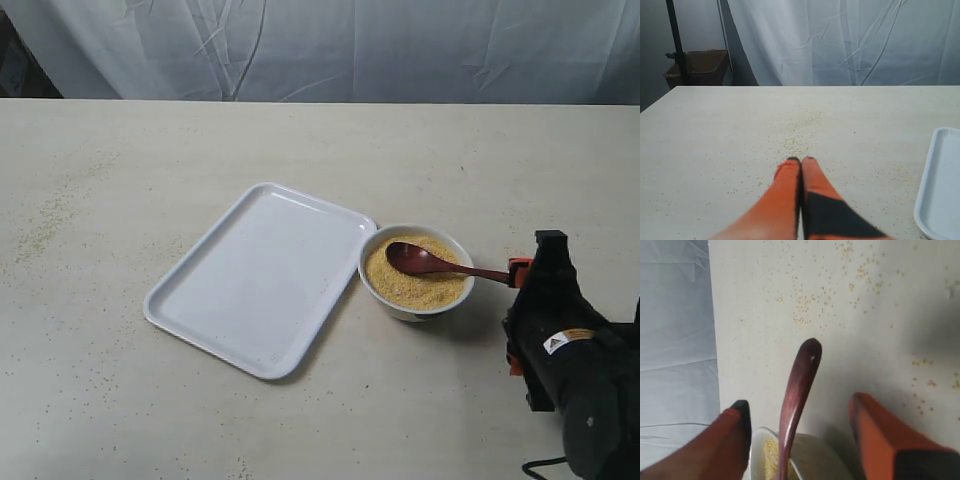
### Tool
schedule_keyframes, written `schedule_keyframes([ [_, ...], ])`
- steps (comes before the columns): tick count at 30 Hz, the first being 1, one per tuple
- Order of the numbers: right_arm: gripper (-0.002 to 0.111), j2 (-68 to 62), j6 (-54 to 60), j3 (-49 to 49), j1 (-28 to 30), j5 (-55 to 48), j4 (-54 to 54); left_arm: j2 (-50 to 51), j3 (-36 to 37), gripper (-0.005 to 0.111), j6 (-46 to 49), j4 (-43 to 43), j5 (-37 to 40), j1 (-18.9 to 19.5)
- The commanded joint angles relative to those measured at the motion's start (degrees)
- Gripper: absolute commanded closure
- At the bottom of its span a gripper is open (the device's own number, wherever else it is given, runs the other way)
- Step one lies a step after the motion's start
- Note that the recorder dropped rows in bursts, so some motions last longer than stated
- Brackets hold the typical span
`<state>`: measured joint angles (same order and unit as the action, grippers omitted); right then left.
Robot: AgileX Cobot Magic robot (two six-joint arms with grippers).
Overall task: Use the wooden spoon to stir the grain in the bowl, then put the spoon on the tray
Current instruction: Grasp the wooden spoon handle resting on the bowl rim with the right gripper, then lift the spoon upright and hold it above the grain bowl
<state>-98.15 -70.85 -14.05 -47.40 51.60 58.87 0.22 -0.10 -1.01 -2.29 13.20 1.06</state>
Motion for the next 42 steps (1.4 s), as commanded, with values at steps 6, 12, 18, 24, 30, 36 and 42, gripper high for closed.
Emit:
schedule_keyframes([
  [6,0.094,-5.5,-2.1,-1.7,0.0,5.3,-0.6,-0.2,0.1,0.107,0.0,-0.1,0.0,0.2],
  [12,0.109,-5.6,-2.1,-1.7,0.0,8.5,-0.9,-0.2,0.1,0.107,0.0,-0.1,0.0,0.2],
  [18,0.109,-5.2,-1.5,-1.7,0.0,18.1,-1.9,-0.2,0.1,0.107,0.0,-0.1,0.0,0.2],
  [24,0.109,-3.4,14.7,-2.4,0.0,18.4,-2.4,-0.2,0.1,0.107,0.0,-0.1,0.0,0.2],
  [30,0.109,-1.7,40.4,-6.4,0.0,18.4,-10.3,-0.2,0.1,0.107,0.0,-0.1,0.0,0.2],
  [36,0.109,1.5,63.4,-12.1,0.1,18.4,-18.1,-0.2,0.1,0.107,0.0,-0.1,0.0,0.2],
  [42,0.109,2.9,80.3,-13.0,0.1,18.4,-16.6,-0.2,0.1,0.107,0.0,-0.1,0.0,0.2],
])
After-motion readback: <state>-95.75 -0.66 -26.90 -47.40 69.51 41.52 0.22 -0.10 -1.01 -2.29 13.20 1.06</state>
